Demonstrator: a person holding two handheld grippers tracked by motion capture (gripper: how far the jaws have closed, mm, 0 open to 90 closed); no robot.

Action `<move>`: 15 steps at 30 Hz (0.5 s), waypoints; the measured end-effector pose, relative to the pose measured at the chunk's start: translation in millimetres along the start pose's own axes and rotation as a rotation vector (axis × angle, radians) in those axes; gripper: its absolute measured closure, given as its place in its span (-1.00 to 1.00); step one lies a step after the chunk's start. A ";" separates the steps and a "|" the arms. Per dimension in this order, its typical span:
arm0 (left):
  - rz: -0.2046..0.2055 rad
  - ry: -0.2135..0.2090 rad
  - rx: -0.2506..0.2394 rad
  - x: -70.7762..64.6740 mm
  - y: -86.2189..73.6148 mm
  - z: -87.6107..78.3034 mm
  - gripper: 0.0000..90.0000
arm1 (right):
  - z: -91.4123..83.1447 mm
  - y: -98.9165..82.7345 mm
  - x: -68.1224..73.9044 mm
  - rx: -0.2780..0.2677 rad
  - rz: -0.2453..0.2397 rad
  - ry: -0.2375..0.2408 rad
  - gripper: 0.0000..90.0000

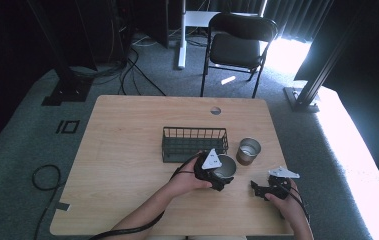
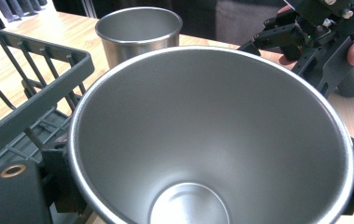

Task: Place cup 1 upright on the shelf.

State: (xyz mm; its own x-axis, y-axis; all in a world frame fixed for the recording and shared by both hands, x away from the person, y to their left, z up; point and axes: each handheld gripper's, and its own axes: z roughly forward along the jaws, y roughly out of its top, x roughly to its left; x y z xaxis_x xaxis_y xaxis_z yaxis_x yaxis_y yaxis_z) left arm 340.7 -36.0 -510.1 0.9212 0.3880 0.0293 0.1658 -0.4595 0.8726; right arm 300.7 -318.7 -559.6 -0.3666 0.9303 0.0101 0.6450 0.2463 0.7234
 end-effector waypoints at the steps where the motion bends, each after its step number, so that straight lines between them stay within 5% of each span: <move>1: -0.007 -0.001 -0.002 -0.6 0.3 -0.3 -0.71 | 0.0 0.0 0.0 0.000 0.000 0.000 -0.75; 15: 0.004 -0.017 -0.021 -6.9 11.6 -11.1 -0.70 | 0.0 0.0 0.0 0.000 0.000 0.000 -0.75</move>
State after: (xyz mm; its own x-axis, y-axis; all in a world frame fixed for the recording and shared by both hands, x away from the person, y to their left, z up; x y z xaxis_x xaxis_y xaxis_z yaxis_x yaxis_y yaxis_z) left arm 332.4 -35.2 -494.7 0.9277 0.3724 0.0247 0.1548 -0.4442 0.8825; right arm 300.8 -318.7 -559.6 -0.3668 0.9302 0.0098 0.6446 0.2466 0.7236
